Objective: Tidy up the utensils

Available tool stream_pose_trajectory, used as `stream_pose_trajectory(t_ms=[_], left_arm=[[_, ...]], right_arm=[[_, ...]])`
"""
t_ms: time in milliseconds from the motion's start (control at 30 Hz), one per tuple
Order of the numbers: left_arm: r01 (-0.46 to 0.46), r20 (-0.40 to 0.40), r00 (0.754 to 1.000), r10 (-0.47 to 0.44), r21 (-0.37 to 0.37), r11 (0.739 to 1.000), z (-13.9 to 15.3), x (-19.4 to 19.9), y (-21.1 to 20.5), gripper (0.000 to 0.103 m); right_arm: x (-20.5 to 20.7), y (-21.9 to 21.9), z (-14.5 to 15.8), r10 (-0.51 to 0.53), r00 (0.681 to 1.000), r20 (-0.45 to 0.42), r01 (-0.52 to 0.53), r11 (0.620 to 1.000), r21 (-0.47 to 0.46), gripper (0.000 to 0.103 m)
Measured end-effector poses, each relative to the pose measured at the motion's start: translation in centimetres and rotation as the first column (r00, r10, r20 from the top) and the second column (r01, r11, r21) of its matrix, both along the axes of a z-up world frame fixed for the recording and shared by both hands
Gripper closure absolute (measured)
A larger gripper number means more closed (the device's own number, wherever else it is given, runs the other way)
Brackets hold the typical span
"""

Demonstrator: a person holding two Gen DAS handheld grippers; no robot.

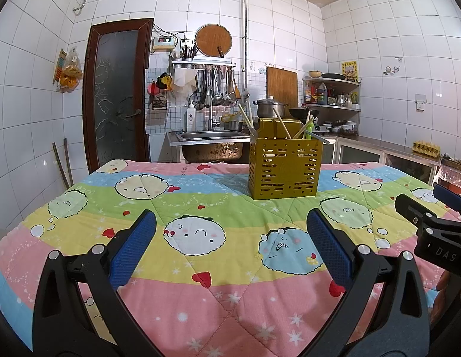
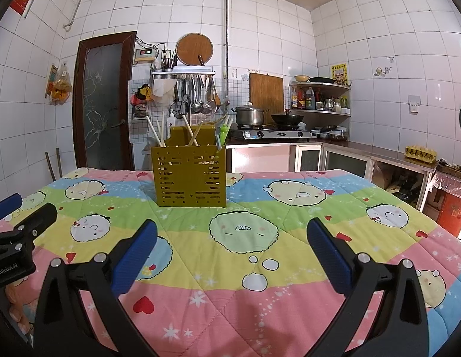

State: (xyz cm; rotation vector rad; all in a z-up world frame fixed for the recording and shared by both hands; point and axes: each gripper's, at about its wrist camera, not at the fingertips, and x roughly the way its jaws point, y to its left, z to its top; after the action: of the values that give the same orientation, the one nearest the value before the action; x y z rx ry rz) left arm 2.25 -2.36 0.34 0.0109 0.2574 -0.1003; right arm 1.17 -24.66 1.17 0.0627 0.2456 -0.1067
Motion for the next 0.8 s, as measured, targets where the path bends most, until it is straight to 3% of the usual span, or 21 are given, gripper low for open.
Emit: stream_pose_trajectory(t_ms=[800], left_arm=[[-0.002, 0.020, 1.000, 0.002, 0.002, 1.000, 0.36, -0.58, -0.12, 0.005]], right_arm=[[-0.11, -0.18, 0.09, -0.002, 1.000, 0.000, 0.002, 1.000, 0.000, 0.005]])
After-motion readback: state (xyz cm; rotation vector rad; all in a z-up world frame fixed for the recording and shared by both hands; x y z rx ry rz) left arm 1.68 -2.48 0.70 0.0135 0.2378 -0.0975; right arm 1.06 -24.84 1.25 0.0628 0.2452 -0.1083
